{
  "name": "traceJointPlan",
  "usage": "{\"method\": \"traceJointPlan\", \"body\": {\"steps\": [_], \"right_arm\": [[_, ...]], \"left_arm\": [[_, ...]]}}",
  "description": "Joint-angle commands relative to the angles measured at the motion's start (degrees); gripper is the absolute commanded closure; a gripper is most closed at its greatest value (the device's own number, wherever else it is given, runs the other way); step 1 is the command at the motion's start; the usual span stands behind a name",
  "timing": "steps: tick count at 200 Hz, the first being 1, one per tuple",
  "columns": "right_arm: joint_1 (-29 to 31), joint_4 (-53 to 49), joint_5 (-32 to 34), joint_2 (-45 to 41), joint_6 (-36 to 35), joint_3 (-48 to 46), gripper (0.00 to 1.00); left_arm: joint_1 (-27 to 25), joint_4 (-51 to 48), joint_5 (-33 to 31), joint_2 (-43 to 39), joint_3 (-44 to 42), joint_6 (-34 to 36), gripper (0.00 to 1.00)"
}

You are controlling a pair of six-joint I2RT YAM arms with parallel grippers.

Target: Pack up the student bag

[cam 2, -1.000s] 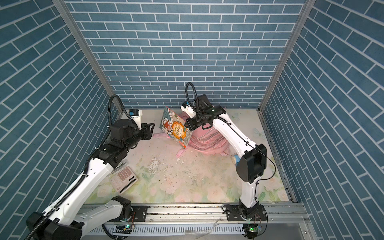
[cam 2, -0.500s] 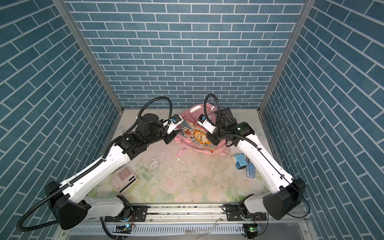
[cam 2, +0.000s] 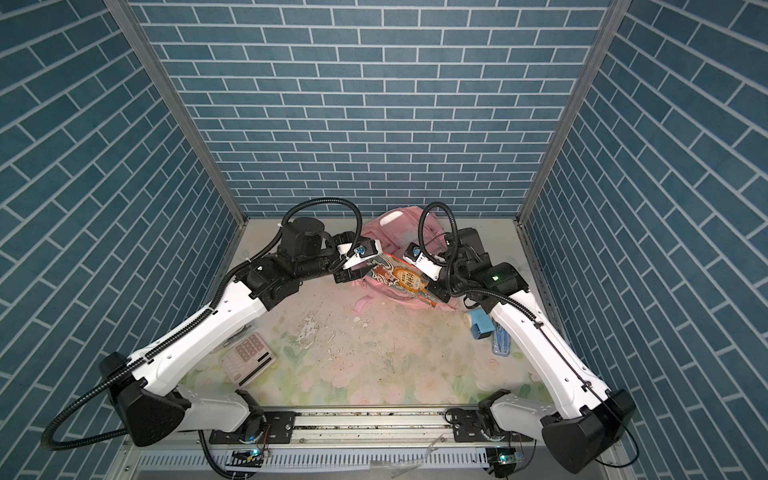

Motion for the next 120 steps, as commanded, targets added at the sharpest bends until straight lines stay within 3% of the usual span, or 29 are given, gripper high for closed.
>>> {"method": "traceJointPlan", "body": {"steps": [1, 69, 95, 103, 120], "right_arm": [[-0.1, 2.1, -3.5, -1.8, -4.4, -0.4, 1.00], [-1.4, 3.2, -10.4, -1.4, -9.3, -0.7, 1.00], [-2.3, 5.1, -12.0, -1.7, -9.8, -1.4, 1.00], [-2.6, 5.5, -12.6, -1.5, -9.6, -1.4, 1.00], [-2.8, 6.2, -13.2, -1.1, -9.2, -1.2, 1.00]], "left_arm": [[-0.3, -3.8, 0.2, 1.5, 0.9, 4.2, 0.35], [0.8, -5.6, 1.5, 4.2, 1.4, 6.8, 0.35], [1.1, -8.8, 1.9, 6.0, 3.0, 8.5, 0.40], [1.2, -9.9, 2.0, 6.6, 3.9, 8.8, 0.43], [1.3, -12.0, 2.9, 7.8, 5.7, 9.3, 0.63]]}}
